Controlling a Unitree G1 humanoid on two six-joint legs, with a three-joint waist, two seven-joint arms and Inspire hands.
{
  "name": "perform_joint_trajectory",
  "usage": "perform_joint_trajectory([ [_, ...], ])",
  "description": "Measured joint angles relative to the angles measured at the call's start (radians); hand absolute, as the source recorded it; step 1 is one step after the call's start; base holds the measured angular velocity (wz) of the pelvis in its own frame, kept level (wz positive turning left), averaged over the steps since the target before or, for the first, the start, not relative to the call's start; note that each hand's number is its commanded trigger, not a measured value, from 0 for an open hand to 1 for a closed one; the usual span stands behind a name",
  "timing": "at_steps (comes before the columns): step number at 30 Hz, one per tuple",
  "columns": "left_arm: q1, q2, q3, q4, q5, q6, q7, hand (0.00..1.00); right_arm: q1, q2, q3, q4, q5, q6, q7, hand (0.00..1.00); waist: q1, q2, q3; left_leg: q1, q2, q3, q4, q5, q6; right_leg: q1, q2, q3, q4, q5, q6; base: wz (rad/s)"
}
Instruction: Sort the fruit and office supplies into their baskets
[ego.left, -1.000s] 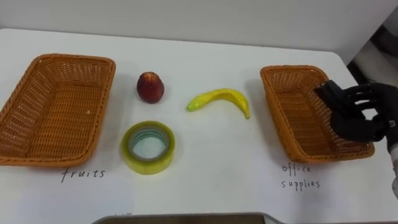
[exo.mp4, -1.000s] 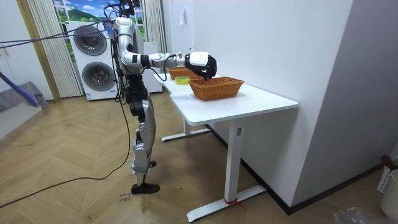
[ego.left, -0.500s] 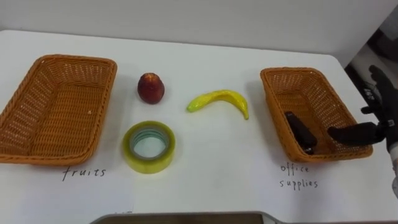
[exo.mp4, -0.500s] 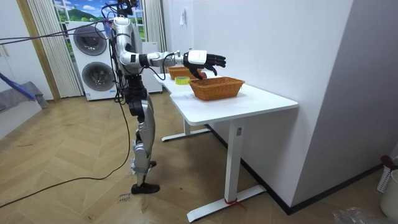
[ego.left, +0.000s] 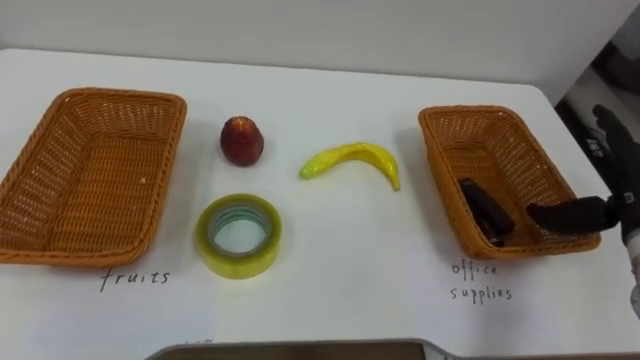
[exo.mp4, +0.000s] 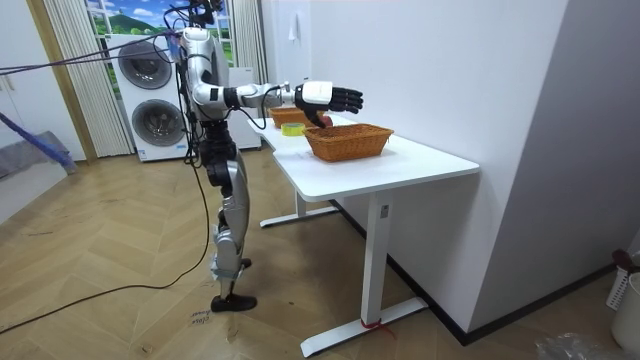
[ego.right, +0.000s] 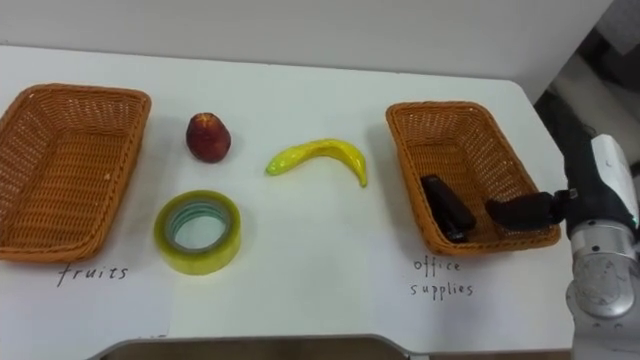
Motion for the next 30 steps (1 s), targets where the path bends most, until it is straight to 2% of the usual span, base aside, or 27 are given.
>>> perform_joint_trajectory([
  [5,-0.001,0.0,-0.001,0.012,0.0,-0.006,0.008,0.0,-0.015,0.0,0.0,-0.016,0.073,-0.006,0.0,0.0,0.0,-0.001,-0.0008,0.001,0.0,0.001,0.001,0.0,0.0,0.008,-0.001,0.001,0.0,0.0,0.0,0.0],
  [7,-0.003,0.001,0.0,0.023,0.001,-0.007,0.014,0.0,-0.028,0.0,0.0,-0.016,0.152,-0.006,-0.001,0.0,-0.002,0.002,0.0017,0.002,0.0,0.0,0.002,0.0,0.0,0.013,-0.001,0.0,-0.001,0.0,0.0,0.04],
  [11,-0.005,-0.001,-0.001,0.024,0.001,-0.005,0.014,0.0,-0.05,0.0,0.005,-0.019,0.298,-0.006,0.0,0.0,0.005,0.004,0.0014,0.003,0.0,0.0,0.002,0.0,0.0,0.014,0.0,-0.001,-0.001,0.0,0.0,0.01],
  [16,-0.004,0.002,0.001,0.021,0.004,0.01,0.015,0.0,-0.055,0.0,0.038,-0.106,0.422,0.014,0.02,0.0,0.013,0.006,-0.0008,0.0,0.0,0.0,0.002,0.0,0.0,0.014,-0.001,-0.004,-0.003,0.0,0.0,0.0],
  [24,-0.013,0.001,-0.02,0.03,0.0,0.027,0.014,0.0,-0.139,0.001,0.124,-0.171,0.522,0.019,0.023,0.0,0.015,0.002,-0.007,-0.002,0.0,-0.009,0.006,0.0,0.0,0.019,-0.002,-0.019,-0.002,0.0,0.0,0.04],
  [27,-0.013,0.0,-0.02,0.03,0.0,0.029,0.014,0.0,-0.178,0.001,0.155,-0.172,0.555,0.023,0.027,0.0,0.022,0.006,-0.0123,-0.001,0.0,-0.014,0.006,0.0,0.0,0.021,-0.002,-0.027,-0.002,0.0,0.0,0.04],
  [30,-0.02,0.0,-0.02,0.029,0.002,0.033,0.014,0.0,-0.204,0.001,0.167,-0.181,0.579,0.022,0.044,0.0,0.039,0.007,-0.0118,-0.002,0.001,-0.014,0.005,0.0,0.0,0.02,-0.002,-0.031,-0.001,0.0,0.0,0.0],
])
